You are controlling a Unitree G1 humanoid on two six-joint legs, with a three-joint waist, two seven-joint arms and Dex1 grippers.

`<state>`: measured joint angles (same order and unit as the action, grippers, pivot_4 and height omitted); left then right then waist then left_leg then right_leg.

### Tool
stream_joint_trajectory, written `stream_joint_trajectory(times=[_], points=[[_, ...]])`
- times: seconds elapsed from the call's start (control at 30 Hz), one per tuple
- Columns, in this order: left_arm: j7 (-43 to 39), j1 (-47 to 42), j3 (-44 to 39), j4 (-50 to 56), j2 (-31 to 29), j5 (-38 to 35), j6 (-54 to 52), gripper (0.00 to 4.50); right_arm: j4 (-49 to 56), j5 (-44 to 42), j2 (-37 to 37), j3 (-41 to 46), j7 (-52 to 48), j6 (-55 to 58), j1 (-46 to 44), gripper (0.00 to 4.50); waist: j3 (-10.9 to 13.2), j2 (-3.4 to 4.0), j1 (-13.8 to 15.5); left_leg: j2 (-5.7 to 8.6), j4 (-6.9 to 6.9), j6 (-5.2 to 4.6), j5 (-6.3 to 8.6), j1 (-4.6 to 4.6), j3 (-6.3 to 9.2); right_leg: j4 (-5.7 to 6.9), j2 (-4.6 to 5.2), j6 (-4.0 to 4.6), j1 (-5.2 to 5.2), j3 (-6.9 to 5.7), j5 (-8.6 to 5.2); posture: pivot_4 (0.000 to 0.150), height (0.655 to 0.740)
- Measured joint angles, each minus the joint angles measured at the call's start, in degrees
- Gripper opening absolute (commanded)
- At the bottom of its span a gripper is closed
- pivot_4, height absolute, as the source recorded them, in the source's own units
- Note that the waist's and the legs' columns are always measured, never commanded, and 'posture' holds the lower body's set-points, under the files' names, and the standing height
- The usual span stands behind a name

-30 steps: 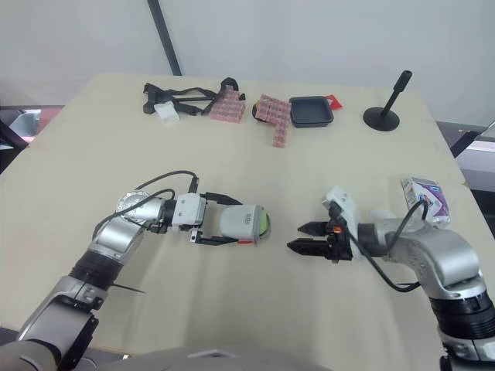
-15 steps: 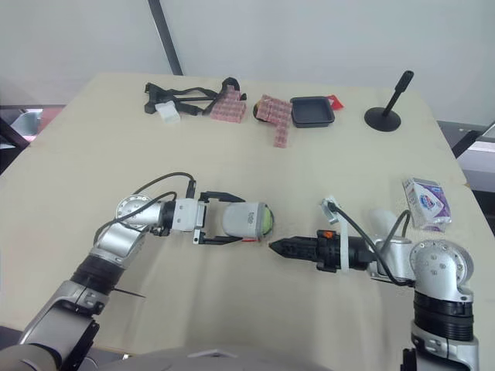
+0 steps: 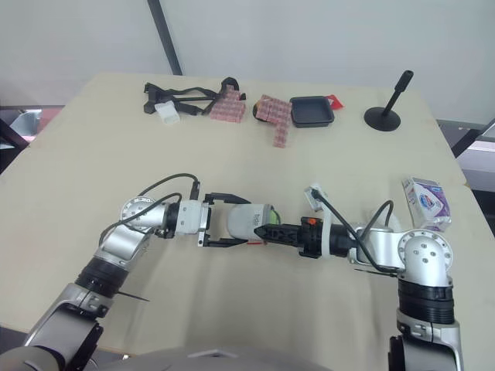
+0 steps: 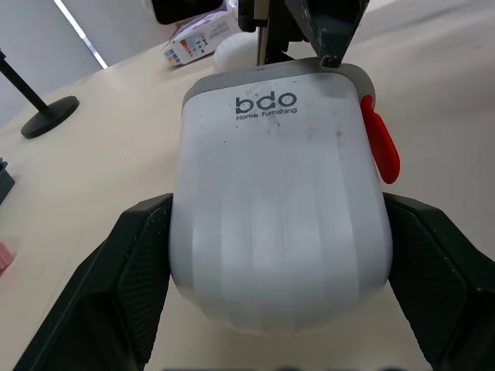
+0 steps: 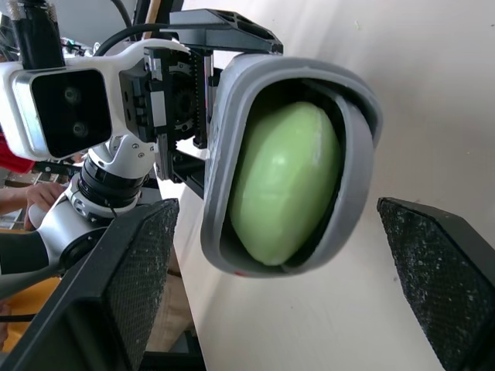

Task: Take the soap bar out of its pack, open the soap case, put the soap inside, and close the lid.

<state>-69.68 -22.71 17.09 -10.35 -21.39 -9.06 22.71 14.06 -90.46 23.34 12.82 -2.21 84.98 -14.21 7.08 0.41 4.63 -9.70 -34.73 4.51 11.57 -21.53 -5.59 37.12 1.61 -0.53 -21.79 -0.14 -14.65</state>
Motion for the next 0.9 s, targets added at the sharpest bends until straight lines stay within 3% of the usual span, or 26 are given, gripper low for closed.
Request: stream_joint_trajectory(times=[0.27, 0.7, 0.9], points=[[0.5, -0.1, 1.1, 0.0, 0.3, 0.1, 0.0, 3.47, -0.8, -10.3, 4.7, -7.3, 6.9, -8.7, -0.5, 4.40, 0.0, -0.01, 0.0, 0.04, 0.02, 0.04, 0.02, -0.08, 0.01, -0.05, -0.01, -0.03, 0.01, -0.01, 0.01, 0.150, 0.7400], [2.0, -0.1, 1.8, 0.1, 0.3, 0.3, 0.5, 3.47, -0.6, -18.0, 12.3, -14.3, 8.7, -16.8, -0.3, 4.40, 0.0, -0.01, 0.0, 0.14, 0.03, 0.07, 0.04, -0.36, 0.08, -0.13, -0.02, -0.07, 0.06, -0.09, 0.00, 0.150, 0.7400], [2.6, -0.1, 1.9, 0.9, 0.3, 0.2, 0.5, 3.47, -0.6, -18.2, 14.6, -15.3, 8.4, -18.2, -0.3, 2.55, 0.0, -0.02, 0.0, 0.15, 0.02, 0.08, 0.04, -0.44, 0.14, -0.18, -0.01, -0.08, 0.06, -0.15, 0.01, 0.150, 0.7400]])
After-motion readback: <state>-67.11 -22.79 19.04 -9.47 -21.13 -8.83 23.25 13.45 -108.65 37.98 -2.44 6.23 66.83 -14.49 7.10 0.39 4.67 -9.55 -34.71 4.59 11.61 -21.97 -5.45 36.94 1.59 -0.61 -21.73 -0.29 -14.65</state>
